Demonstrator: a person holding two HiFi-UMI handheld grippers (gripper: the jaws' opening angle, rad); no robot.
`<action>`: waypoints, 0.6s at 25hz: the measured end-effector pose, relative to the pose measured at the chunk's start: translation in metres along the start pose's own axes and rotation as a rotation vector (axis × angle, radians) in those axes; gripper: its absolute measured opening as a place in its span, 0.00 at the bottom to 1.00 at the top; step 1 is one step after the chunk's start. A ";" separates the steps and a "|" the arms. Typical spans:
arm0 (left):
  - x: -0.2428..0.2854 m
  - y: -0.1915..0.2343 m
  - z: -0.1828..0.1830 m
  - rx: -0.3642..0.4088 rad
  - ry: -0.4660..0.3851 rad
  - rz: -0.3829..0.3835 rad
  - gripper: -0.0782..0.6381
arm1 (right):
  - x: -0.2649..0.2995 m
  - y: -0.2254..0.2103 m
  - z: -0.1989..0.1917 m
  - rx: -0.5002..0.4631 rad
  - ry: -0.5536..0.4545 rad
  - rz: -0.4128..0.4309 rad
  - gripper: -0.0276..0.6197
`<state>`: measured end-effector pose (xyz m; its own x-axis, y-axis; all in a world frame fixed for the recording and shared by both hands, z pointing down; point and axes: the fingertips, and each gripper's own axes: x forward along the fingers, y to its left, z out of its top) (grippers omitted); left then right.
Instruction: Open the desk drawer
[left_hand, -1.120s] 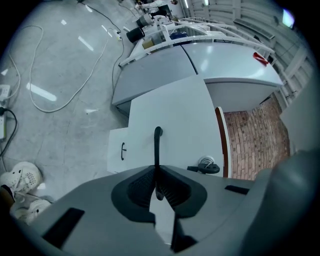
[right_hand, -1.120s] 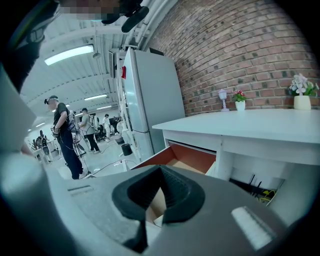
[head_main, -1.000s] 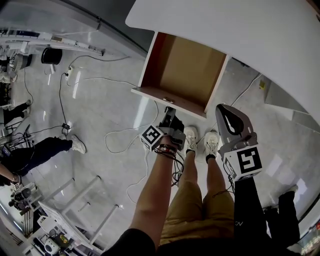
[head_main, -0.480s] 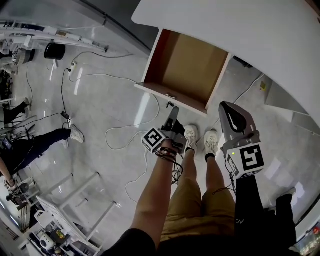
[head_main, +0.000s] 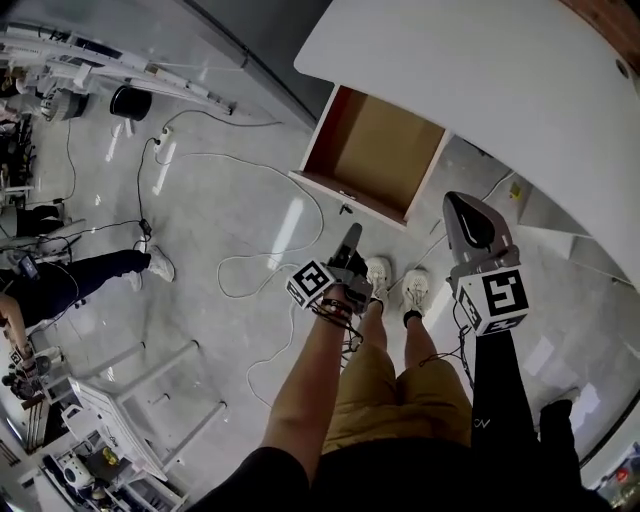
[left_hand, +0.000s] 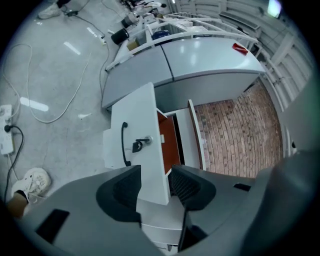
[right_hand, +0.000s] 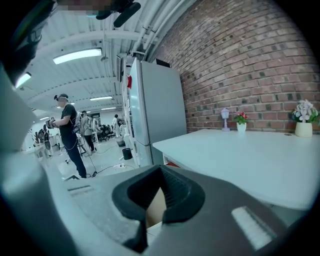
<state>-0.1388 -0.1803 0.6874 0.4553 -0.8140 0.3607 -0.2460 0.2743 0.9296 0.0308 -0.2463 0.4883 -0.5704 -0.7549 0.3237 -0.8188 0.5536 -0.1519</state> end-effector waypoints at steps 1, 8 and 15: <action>-0.001 -0.010 -0.002 0.037 0.010 -0.001 0.37 | -0.003 -0.002 0.004 -0.004 0.003 -0.003 0.04; -0.005 -0.089 -0.006 0.327 0.076 -0.010 0.40 | -0.019 -0.003 0.036 -0.027 -0.002 0.010 0.04; -0.020 -0.181 0.003 0.719 0.066 0.070 0.42 | -0.042 -0.004 0.101 -0.063 -0.083 0.020 0.04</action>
<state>-0.1063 -0.2152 0.5116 0.4630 -0.7679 0.4428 -0.7680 -0.0982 0.6328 0.0514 -0.2523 0.3814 -0.5923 -0.7684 0.2424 -0.8029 0.5881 -0.0978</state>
